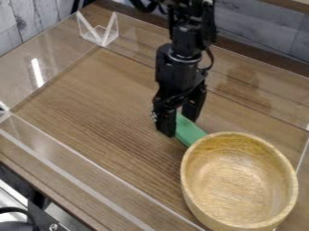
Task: Put green object into wooden bowl
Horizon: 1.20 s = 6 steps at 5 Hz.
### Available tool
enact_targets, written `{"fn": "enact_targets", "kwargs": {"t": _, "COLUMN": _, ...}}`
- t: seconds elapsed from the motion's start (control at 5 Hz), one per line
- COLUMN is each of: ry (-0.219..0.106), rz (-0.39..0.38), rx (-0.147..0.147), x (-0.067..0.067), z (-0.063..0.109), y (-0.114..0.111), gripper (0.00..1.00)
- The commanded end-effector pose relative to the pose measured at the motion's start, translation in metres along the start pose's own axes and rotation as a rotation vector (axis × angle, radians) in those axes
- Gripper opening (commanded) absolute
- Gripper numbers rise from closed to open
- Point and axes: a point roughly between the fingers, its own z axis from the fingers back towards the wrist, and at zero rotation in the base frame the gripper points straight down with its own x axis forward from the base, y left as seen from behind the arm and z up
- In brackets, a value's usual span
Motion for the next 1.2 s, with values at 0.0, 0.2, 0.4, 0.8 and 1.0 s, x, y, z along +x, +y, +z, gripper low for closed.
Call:
{"fn": "enact_targets", "kwargs": {"t": 0.0, "ry": -0.02, "rz": -0.062, "rx": -0.062, "x": 0.008, "z": 0.022, "y": -0.012, "gripper": 1.0}}
{"fn": "enact_targets", "kwargs": {"t": 0.2, "ry": -0.022, "rz": -0.017, "rx": -0.063, "x": 0.016, "z": 0.019, "y": -0.013, "gripper": 1.0}}
{"fn": "enact_targets", "kwargs": {"t": 0.4, "ry": -0.019, "rz": 0.038, "rx": -0.061, "x": 0.022, "z": 0.017, "y": -0.013, "gripper": 1.0}}
{"fn": "enact_targets", "kwargs": {"t": 0.8, "ry": -0.007, "rz": 0.062, "rx": -0.048, "x": 0.022, "z": 0.021, "y": -0.005, "gripper": 1.0}}
{"fn": "enact_targets", "kwargs": {"t": 1.0, "ry": -0.018, "rz": 0.082, "rx": -0.046, "x": 0.024, "z": 0.016, "y": -0.006, "gripper": 0.0}}
